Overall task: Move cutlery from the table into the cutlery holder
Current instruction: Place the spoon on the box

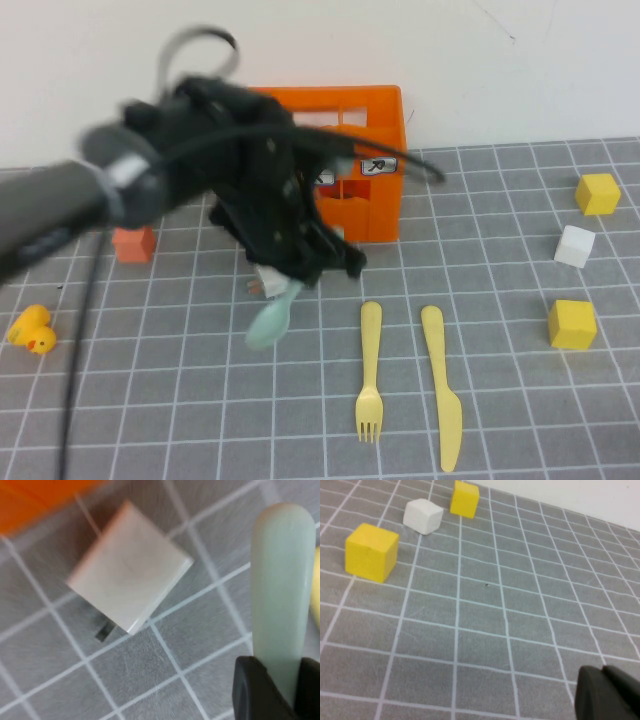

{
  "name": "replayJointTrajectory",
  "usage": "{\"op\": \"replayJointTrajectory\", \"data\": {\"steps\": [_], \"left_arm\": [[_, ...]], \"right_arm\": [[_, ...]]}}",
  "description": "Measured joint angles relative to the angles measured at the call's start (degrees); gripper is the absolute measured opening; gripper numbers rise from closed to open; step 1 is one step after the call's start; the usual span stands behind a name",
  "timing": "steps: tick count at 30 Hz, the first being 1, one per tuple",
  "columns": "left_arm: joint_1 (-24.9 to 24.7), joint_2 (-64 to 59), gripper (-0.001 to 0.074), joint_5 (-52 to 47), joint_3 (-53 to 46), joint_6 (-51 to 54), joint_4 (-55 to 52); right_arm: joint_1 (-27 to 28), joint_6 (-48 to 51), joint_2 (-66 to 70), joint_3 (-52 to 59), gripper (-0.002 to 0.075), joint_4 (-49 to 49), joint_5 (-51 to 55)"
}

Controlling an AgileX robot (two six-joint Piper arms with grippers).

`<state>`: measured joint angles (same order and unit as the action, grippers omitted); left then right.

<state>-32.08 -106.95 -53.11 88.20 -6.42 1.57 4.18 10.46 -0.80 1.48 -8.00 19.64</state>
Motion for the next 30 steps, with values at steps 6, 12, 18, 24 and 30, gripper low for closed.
{"op": "replayJointTrajectory", "data": {"steps": [6, 12, 18, 24, 30], "left_arm": [[0.4, 12.5, 0.0125, 4.0, 0.4, 1.0, -0.5], [4.0, 19.9, 0.0125, 19.7, 0.4, -0.7, -1.6], [8.8, 19.2, 0.0125, 36.4, -2.5, -2.9, -1.6], [11.3, 18.6, 0.0125, 65.6, -16.1, -3.5, -1.6], [11.4, 16.0, 0.0125, 84.5, -24.9, -3.8, -1.6]], "right_arm": [[0.0, 0.0, 0.0, 0.0, -0.0003, 0.0, 0.0], [0.0, 0.0, 0.0, 0.0, -0.0003, 0.0, 0.0], [0.0, 0.0, 0.0, 0.0, -0.0003, 0.0, 0.0], [0.0, 0.0, 0.0, 0.0, -0.0003, 0.0, 0.0], [0.0, 0.0, 0.0, 0.0, -0.0003, 0.0, 0.0]]}}
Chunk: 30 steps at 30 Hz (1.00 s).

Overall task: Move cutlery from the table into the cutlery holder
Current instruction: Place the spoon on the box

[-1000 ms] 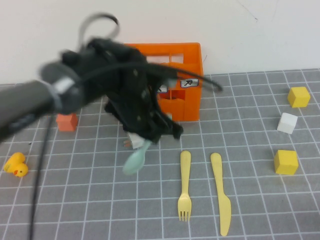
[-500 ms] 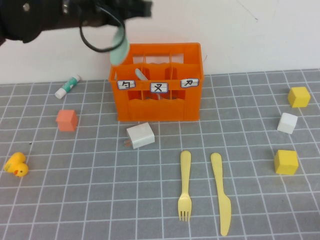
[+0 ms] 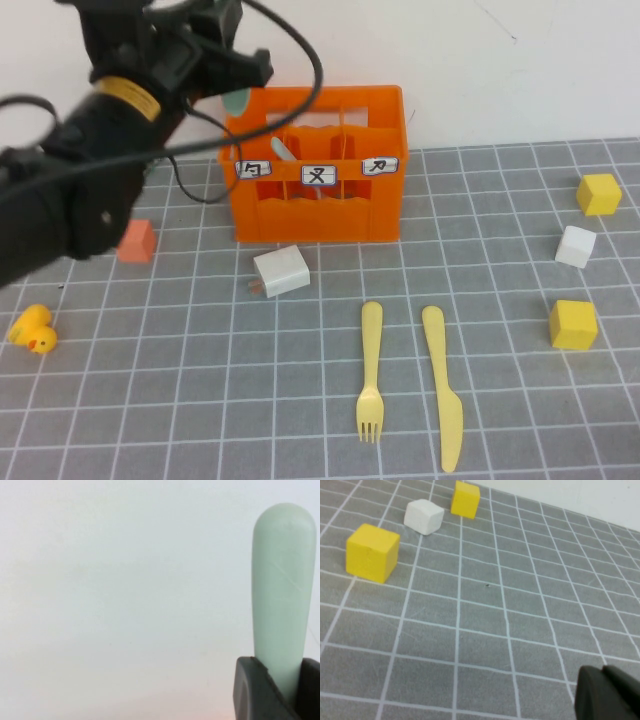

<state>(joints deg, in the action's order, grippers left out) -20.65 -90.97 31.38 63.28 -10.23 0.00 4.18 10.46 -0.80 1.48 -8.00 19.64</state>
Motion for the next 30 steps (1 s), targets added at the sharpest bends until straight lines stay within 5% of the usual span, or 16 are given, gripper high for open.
{"op": "replayJointTrajectory", "data": {"steps": [9, 24, 30], "left_arm": [[0.0, -11.9, 0.0125, 19.5, -1.0, 3.5, 1.0], [0.0, -15.6, 0.0126, 16.4, -1.0, 10.9, 1.4], [0.0, -15.6, 0.0237, 14.9, -1.0, 10.9, 1.4]], "right_arm": [[0.0, 0.0, 0.0, 0.0, -0.0003, 0.0, 0.0], [0.0, 0.0, 0.0, 0.0, -0.0003, 0.0, 0.0], [0.0, 0.0, 0.0, 0.0, -0.0003, 0.0, 0.0]]}}
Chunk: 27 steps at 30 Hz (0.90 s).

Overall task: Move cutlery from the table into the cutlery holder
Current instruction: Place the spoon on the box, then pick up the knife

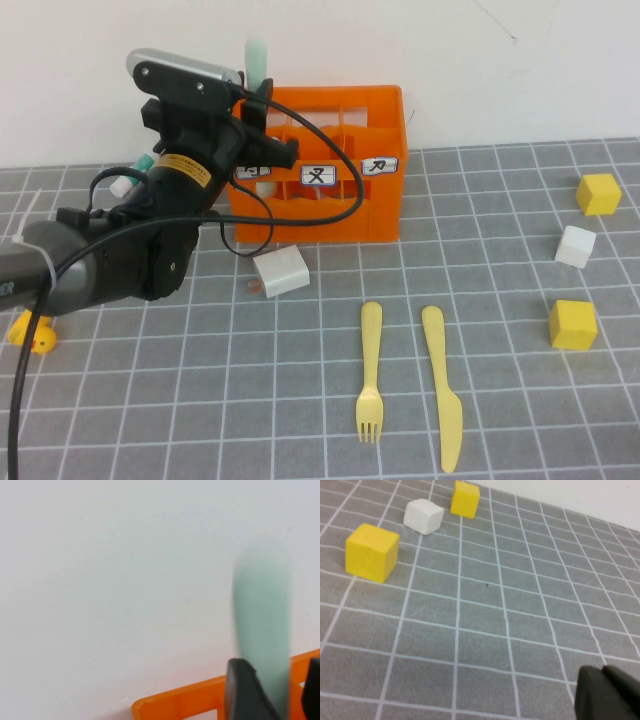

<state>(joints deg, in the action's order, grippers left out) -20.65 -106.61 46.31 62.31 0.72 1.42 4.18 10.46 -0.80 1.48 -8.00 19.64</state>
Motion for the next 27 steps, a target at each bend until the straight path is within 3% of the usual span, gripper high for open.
{"op": "replayJointTrajectory", "data": {"steps": [5, 13, 18, 22, 27], "left_arm": [[0.0, 0.0, 0.0302, -0.1, 0.0, 0.2, 0.0], [0.0, 2.7, 0.0296, 0.3, 0.0, 2.8, 0.6], [-0.8, 14.2, 0.0169, -10.4, 0.0, 4.5, 1.4], [-1.0, 26.1, 0.0042, -25.5, 0.0, 6.0, 1.1], [-1.0, 38.6, 0.0007, -43.7, 0.0, 6.4, 0.6]], "right_arm": [[0.0, 0.0, 0.0, 0.0, -0.0003, 0.0, 0.0], [0.0, 0.0, 0.0, 0.0, -0.0003, 0.0, 0.0], [0.0, 0.0, 0.0, 0.0, -0.0003, 0.0, 0.0], [0.0, 0.0, 0.0, 0.0, -0.0003, 0.0, 0.0], [0.0, 0.0, 0.0, 0.0, -0.0003, 0.0, 0.0]]}}
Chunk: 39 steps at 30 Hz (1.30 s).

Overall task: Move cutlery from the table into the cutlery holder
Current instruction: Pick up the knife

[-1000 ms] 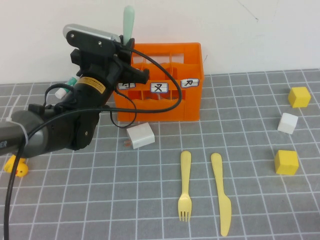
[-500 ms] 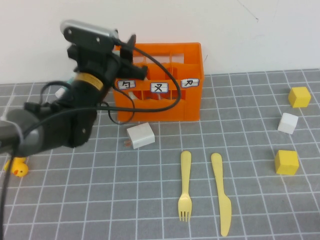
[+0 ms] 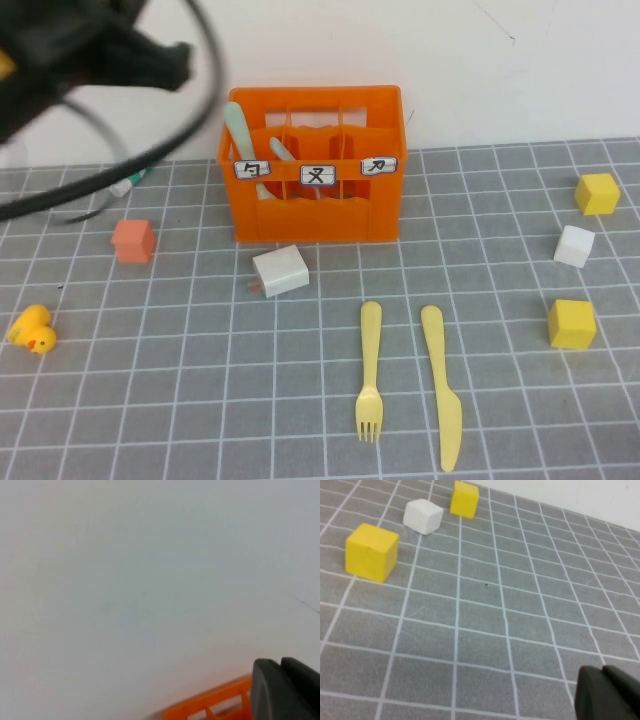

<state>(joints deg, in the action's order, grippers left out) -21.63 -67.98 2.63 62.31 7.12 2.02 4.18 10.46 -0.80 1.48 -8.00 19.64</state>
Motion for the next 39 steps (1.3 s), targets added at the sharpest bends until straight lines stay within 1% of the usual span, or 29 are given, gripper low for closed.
{"op": "replayJointTrajectory", "data": {"steps": [2, 6, 10, 17, 20, 23, 27, 31, 35, 39], "left_arm": [[0.0, 4.5, 0.0005, -5.6, 0.0, 0.0, -0.3], [0.0, 10.9, 0.0002, -11.5, 0.0, 0.0, -0.3], [0.0, 14.1, 0.0001, -11.3, 0.0, -0.2, -0.2], [0.6, 14.5, 0.0001, -8.9, 0.0, -0.8, 0.0], [0.6, 14.7, 0.0001, -9.4, -0.2, -0.9, -1.3], [0.6, 16.4, 0.0001, -10.6, -2.6, -0.7, -3.2], [0.6, 23.0, 0.0001, -11.0, -10.0, 0.2, -5.5], [1.1, 34.0, 0.0001, -11.3, -21.9, 0.5, -5.7], [4.9, 46.1, 0.0001, -11.3, -33.7, -1.2, -5.0], [11.0, 56.7, 0.0001, -11.5, -44.8, -4.8, -4.2]], "right_arm": [[0.0, 0.5, 0.0, 0.0, -0.0003, 0.0, 0.0], [0.0, 1.1, 0.0, 0.0, -0.0003, 0.0, 0.0], [0.0, 1.2, 0.0, 0.0, -0.0003, 0.0, 0.0], [0.0, 1.3, 0.0, 0.0, -0.0003, 0.0, 0.0], [0.0, 1.3, 0.0, 0.0, -0.0003, 0.0, 0.0], [0.0, 1.3, 0.0, 0.0, -0.0003, -0.1, 0.0], [0.0, 1.3, 0.0, 0.0, -0.0003, -0.1, 0.0], [0.0, 1.3, 0.0, 0.0, -0.0003, -0.1, 0.0], [0.0, 1.3, 0.0, 0.0, -0.0003, -0.1, 0.0], [0.0, 1.3, 0.0, 0.0, -0.0003, -0.1, 0.0]]}}
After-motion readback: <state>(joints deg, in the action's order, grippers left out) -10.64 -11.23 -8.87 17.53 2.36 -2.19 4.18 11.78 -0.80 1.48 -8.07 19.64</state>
